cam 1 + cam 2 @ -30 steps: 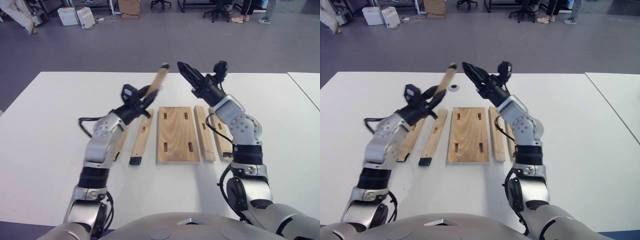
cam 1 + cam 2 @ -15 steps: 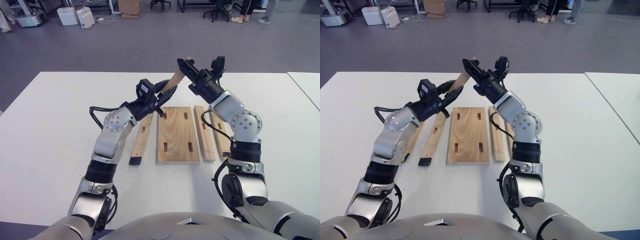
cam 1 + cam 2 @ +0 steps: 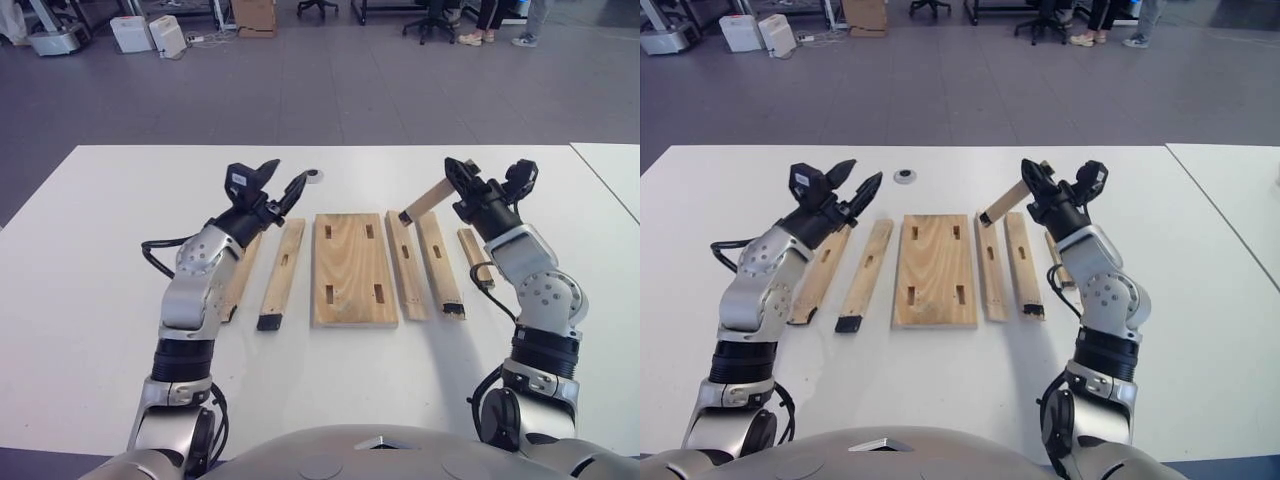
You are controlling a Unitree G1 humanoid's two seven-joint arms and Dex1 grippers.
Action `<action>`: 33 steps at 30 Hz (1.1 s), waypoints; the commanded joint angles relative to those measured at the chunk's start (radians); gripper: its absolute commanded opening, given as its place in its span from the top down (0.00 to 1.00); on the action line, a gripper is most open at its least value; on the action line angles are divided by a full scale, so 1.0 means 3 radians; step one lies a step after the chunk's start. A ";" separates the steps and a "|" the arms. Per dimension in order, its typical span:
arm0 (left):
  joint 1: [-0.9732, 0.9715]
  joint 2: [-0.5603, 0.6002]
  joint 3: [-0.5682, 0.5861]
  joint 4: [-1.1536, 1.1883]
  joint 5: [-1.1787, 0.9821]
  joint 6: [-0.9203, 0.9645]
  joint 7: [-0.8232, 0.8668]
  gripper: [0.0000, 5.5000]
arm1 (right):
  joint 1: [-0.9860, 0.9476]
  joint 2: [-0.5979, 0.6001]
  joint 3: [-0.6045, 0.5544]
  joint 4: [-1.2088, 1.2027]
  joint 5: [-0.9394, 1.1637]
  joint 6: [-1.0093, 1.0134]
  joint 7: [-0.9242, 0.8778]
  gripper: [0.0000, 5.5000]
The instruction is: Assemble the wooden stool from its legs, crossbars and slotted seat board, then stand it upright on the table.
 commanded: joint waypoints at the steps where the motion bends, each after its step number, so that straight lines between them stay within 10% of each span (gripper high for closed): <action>1: 0.0043 0.0047 0.0015 -0.0019 0.0118 0.0067 0.0131 0.46 | 0.0202 0.0084 0.0111 0.0000 -0.0203 -0.0114 -0.0053 0.93; 29: 0.0137 0.0122 -0.0028 0.0017 0.0252 0.0105 0.0166 0.46 | 0.0847 -0.0341 0.1127 0.1183 -0.2120 -0.2262 0.0719 0.93; 33: 0.0126 0.0112 -0.0035 0.0031 0.0258 0.0086 0.0178 0.46 | 0.0635 -0.0367 0.1045 0.0810 -0.1940 -0.1969 0.0733 0.77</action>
